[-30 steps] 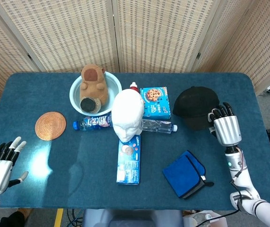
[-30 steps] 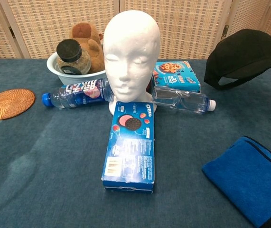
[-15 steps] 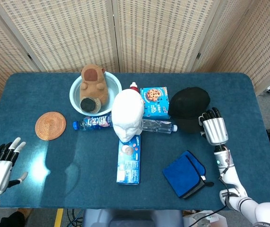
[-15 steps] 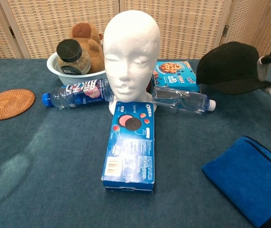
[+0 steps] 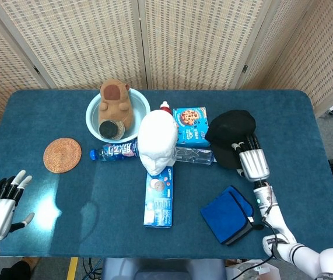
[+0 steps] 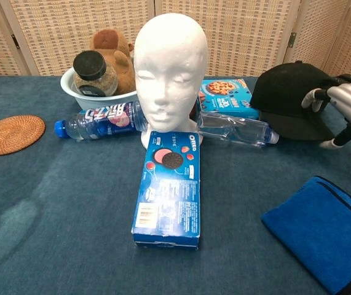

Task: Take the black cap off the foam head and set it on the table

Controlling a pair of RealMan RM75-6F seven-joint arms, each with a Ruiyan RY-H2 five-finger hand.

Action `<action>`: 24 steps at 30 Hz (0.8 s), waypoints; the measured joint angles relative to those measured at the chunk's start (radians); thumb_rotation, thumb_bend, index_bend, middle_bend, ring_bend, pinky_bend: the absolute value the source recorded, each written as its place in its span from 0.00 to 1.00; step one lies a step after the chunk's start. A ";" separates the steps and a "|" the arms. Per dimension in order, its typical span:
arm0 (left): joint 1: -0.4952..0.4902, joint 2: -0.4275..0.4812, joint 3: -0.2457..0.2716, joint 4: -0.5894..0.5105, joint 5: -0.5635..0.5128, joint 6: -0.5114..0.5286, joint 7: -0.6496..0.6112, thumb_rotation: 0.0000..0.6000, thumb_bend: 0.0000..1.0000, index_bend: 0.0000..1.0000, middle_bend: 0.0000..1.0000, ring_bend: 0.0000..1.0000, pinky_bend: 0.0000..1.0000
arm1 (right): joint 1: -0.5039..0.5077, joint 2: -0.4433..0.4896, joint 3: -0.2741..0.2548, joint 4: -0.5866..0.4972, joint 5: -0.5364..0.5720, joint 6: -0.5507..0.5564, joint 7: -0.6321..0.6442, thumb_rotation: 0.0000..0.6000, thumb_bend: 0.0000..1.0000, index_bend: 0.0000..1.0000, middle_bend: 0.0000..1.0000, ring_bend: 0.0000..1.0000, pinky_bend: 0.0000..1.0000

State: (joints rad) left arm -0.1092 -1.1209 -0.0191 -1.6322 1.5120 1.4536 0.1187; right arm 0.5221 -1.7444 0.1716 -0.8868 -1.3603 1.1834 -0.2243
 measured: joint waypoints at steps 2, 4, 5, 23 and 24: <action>0.002 0.002 0.001 -0.002 0.000 0.003 -0.002 1.00 0.19 0.00 0.00 0.02 0.00 | -0.005 0.026 0.005 -0.059 0.022 -0.014 -0.039 1.00 0.00 0.07 0.11 0.00 0.00; 0.004 0.004 0.002 -0.002 0.000 0.005 -0.003 1.00 0.19 0.00 0.00 0.02 0.00 | -0.010 0.052 0.009 -0.113 0.039 -0.024 -0.074 1.00 0.00 0.03 0.09 0.00 0.00; 0.004 0.004 0.003 -0.002 0.001 0.005 -0.003 1.00 0.19 0.00 0.00 0.02 0.00 | -0.014 0.071 0.010 -0.151 0.049 -0.028 -0.097 1.00 0.00 0.01 0.08 0.00 0.00; 0.002 0.011 -0.004 -0.015 -0.008 0.004 0.011 1.00 0.19 0.00 0.00 0.02 0.00 | -0.199 0.362 -0.047 -0.519 -0.049 0.244 -0.085 1.00 0.01 0.31 0.33 0.20 0.16; 0.002 0.011 -0.005 -0.017 -0.010 0.004 0.012 1.00 0.19 0.00 0.00 0.02 0.00 | -0.209 0.382 -0.053 -0.536 -0.055 0.252 -0.079 1.00 0.02 0.31 0.33 0.20 0.17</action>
State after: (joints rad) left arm -0.1072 -1.1097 -0.0244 -1.6491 1.5021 1.4576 0.1311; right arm 0.3135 -1.3620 0.1191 -1.4228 -1.4153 1.4355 -0.3033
